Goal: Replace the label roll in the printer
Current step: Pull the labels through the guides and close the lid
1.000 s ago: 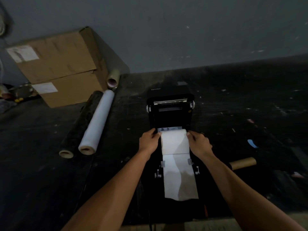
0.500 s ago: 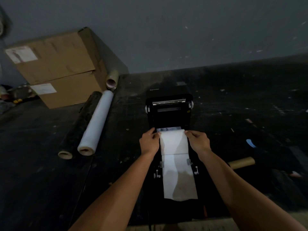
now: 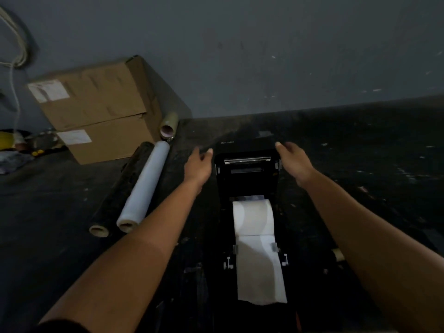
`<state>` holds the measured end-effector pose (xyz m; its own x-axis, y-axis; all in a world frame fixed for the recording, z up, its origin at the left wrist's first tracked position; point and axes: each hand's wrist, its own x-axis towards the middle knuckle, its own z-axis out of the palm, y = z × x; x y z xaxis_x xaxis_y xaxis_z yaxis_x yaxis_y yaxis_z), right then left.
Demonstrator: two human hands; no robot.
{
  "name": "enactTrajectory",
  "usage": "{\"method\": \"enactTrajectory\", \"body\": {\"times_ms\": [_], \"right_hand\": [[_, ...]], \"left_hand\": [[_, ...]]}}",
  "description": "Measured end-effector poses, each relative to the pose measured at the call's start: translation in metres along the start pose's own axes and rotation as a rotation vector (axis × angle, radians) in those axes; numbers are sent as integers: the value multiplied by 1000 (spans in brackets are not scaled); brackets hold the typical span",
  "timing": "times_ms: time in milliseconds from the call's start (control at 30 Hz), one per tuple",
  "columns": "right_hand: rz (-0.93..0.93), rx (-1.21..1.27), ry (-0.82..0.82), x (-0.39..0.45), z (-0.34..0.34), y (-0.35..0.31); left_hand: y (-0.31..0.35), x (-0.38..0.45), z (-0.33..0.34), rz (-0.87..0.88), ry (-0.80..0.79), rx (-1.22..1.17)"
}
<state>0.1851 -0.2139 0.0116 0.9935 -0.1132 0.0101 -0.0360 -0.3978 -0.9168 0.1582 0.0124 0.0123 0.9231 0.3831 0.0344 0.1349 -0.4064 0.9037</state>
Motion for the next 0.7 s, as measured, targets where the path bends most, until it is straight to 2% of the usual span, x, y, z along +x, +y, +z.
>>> {"method": "enactTrajectory", "body": {"times_ms": [133,300,433,600,700], "right_hand": [[50,-8,-45,8,9,2],[64,42,-15,-9,2,5],[-13,25,-21,-45,-8,14],[-29,201,-32,-96,-12,39],[6,202,-53,-119,-13,57]], "left_hand": [[6,3,13,6,-100,23],[1,-16,6,2,-85,-64],[-4,-50,-2,-16,-39,-177],[-17,-91,-4,-61,44,-208],[-29,-115,-4,-109,54,-236]]}}
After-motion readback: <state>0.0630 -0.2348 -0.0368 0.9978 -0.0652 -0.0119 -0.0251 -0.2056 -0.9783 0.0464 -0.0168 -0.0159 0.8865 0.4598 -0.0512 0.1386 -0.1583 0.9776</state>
